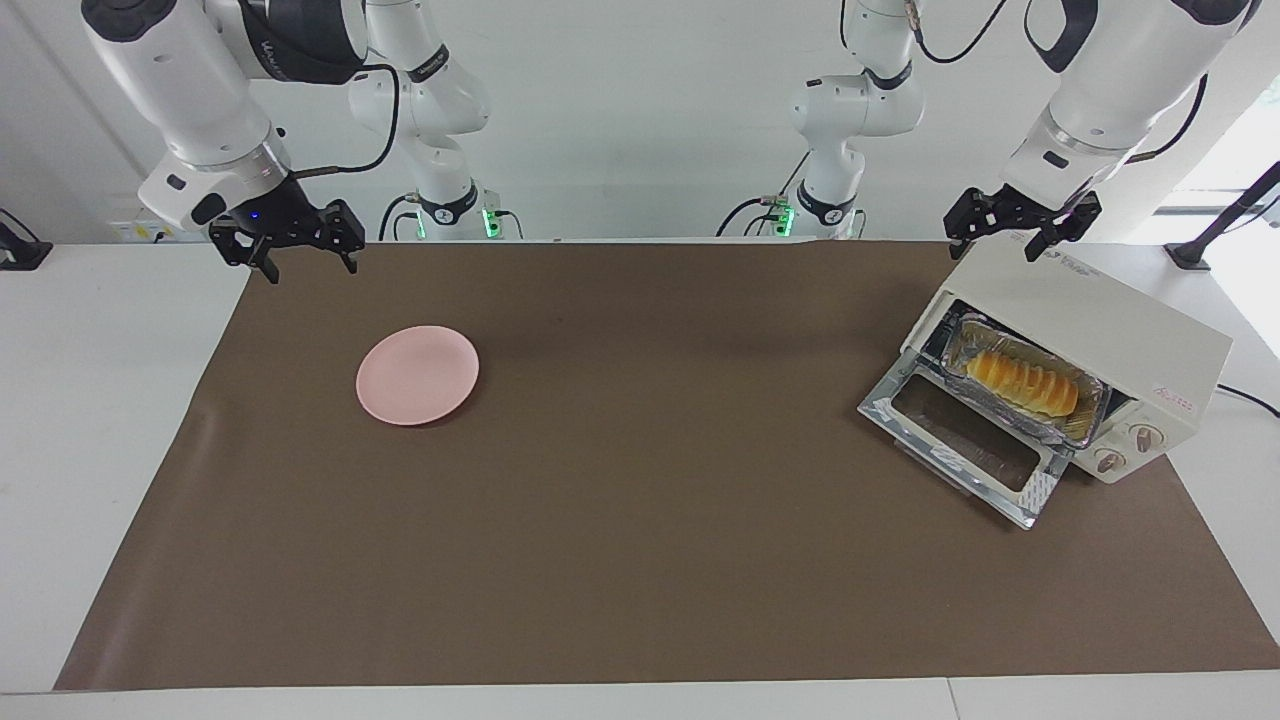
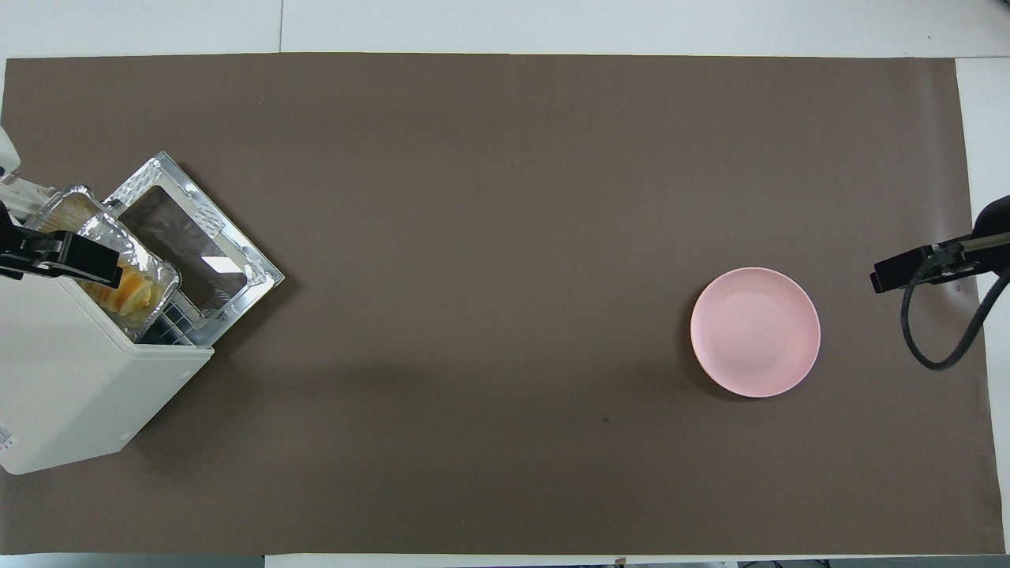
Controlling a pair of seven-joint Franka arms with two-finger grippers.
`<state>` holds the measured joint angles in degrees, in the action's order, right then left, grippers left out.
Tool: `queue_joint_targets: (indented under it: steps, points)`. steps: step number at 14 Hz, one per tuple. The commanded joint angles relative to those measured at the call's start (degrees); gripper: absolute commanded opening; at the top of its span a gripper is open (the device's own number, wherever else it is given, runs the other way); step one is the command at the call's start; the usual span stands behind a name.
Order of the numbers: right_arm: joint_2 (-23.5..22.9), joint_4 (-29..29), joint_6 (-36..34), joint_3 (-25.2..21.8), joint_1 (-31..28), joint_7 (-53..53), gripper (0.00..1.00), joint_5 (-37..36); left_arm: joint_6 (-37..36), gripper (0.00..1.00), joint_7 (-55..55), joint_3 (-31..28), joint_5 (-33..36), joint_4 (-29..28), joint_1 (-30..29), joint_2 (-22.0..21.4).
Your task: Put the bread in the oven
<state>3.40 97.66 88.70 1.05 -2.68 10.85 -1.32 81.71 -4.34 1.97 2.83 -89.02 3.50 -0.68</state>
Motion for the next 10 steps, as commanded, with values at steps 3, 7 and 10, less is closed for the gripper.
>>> queue_joint_targets:
  steps: [3, 7, 10]
  points:
    - [0.8, 0.8, -0.4, 0.4, -0.7, 0.8, 1.00, -0.4, 3.4, 1.00, -0.2, 0.7, -2.0, -2.5, -1.2, -1.8]
    - [0.8, 0.8, -0.4, 0.4, -0.7, 0.8, 1.00, -0.4, 3.5, 1.00, -0.2, 0.6, -2.0, -2.8, -1.6, -1.9]
    - [0.8, 0.8, -0.4, 0.4, -0.7, 0.8, 1.00, -0.4, 3.9, 1.00, -0.4, 0.6, -2.0, -2.9, -1.9, -1.9]
